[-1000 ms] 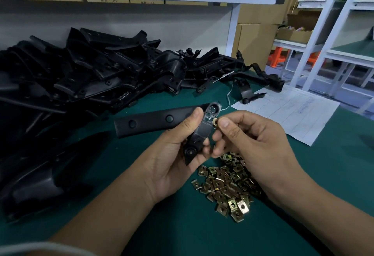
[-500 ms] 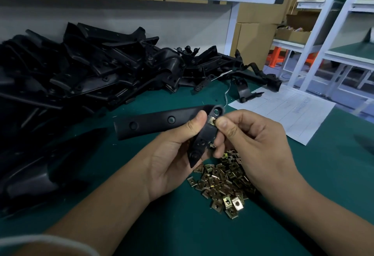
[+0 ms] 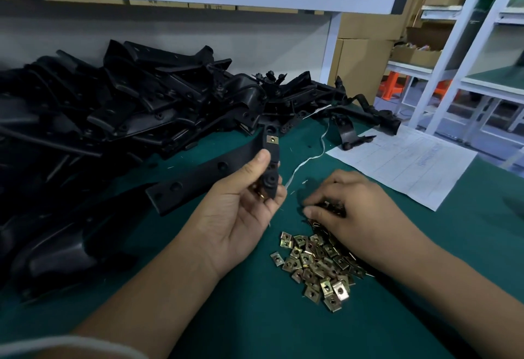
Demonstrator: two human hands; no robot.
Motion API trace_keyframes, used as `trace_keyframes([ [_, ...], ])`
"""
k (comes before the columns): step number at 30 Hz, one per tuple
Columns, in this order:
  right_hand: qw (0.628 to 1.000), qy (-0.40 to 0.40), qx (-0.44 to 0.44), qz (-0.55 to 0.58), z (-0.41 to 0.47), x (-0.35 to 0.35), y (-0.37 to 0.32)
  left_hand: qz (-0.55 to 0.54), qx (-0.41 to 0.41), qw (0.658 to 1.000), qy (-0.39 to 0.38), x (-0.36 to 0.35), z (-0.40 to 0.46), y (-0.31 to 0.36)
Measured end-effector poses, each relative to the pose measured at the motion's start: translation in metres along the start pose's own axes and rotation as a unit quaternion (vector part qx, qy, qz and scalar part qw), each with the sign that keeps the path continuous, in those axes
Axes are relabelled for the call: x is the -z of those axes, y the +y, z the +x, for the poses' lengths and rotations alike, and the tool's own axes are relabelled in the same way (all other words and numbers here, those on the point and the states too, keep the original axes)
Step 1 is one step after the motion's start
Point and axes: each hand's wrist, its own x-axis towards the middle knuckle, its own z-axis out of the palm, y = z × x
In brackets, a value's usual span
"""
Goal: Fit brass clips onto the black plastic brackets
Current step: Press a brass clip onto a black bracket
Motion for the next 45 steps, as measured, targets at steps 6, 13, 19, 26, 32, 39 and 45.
trace_keyframes([
  [6, 0.999, -0.032, 0.017, -0.006, 0.0, 0.006, -0.002, 0.011, 0.016, 1.0, -0.019, -0.003, -0.003, -0.001],
  [13, 0.996, -0.006, 0.021, 0.087, -0.002, 0.004, 0.0, 0.008, 0.019, 0.999, -0.05, 0.0, -0.002, 0.0],
  [19, 0.991, 0.007, 0.033, 0.129, -0.003, 0.009, 0.004, 0.008, 0.015, 0.998, -0.061, 0.002, 0.0, 0.0],
  [26, 0.97, 0.028, 0.035, 0.238, -0.004, 0.006, 0.004, 0.016, 0.018, 0.998, -0.064, 0.002, 0.0, 0.0],
  [32, 0.951, 0.001, 0.044, 0.307, -0.007, 0.005, -0.001, 0.028, 0.022, 0.998, -0.057, 0.001, -0.001, 0.0],
  [39, 0.867, 0.071, -0.01, 0.494, -0.005, 0.007, -0.013, 0.064, 0.021, 0.996, -0.066, -0.001, -0.003, -0.001],
  [45, 0.814, 0.017, -0.046, 0.579, -0.004, 0.005, -0.016, 0.126, 0.024, 0.986, -0.107, 0.0, -0.004, -0.001],
])
